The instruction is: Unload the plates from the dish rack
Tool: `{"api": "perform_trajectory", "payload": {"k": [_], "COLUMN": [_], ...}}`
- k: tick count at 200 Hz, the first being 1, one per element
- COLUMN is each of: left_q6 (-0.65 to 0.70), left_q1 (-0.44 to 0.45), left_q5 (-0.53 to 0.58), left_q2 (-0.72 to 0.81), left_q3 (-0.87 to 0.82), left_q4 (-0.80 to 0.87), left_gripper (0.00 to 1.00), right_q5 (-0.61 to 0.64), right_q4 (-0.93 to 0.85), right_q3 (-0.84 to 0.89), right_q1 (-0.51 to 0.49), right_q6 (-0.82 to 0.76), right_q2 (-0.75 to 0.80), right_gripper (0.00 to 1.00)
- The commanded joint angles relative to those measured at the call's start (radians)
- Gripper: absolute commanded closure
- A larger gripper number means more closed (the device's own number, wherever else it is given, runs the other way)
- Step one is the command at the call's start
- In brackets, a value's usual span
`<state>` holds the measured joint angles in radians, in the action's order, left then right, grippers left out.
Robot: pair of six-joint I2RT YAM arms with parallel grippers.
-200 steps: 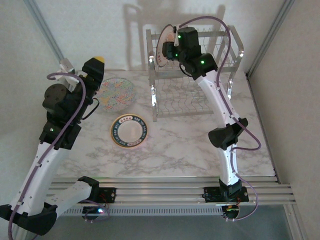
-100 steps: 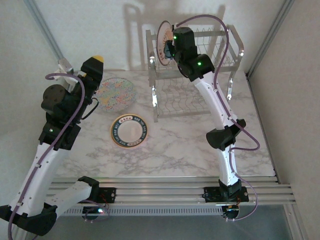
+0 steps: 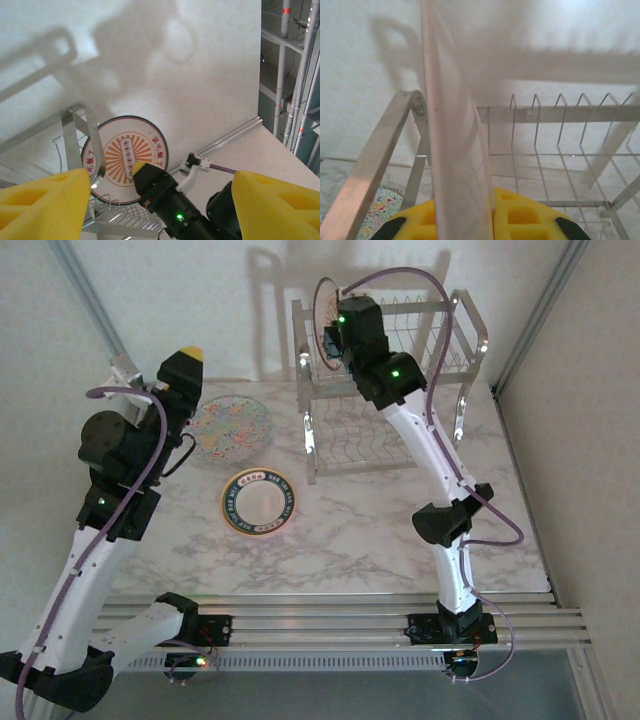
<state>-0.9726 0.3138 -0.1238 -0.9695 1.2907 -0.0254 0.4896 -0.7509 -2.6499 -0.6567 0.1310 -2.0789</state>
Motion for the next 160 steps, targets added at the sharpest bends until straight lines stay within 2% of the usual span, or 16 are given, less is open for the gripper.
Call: {"api": "perform_trajectory", "payload": {"k": [1, 30, 51, 80, 123, 160], "left_q6": [-0.012, -0.008, 0.013, 0.082, 0.106, 0.104], "left_q1": [0.01, 0.033, 0.079, 0.163, 0.25, 0.3], "left_q5": [-0.073, -0.157, -0.215, -0.263, -0.334, -0.352], "left_q2": [-0.032, -0.116, -0.199, -0.336, -0.503, -0.619], "left_q3": [0.064, 0.12, 0.175, 0.288, 0.417, 0.517], "left_q4": [-0.035, -0.021, -0.008, 0.057, 0.071, 0.098], "left_gripper": [0.26, 0.26, 0.26, 0.25, 0.24, 0.27], "right_q5": [0.037, 0.006, -0.069, -0.247, -0.631, -0.833], "right_q4": [0.082, 0.098, 0.106, 0.092, 0.121, 0.185], "right_q3": [0.016, 0.13, 0.232, 0.344, 0.475, 0.553], "right_q1": [-0.013, -0.009, 0.009, 0.097, 0.288, 0.36], "right_q6": [-0.03, -0.022, 0.025, 0.165, 0.393, 0.52], "right_q2": [0.134, 0.258, 0.36, 0.479, 0.588, 0.623], "right_gripper": [1.0, 1.0, 1.0, 1.0, 1.0, 1.0]}}
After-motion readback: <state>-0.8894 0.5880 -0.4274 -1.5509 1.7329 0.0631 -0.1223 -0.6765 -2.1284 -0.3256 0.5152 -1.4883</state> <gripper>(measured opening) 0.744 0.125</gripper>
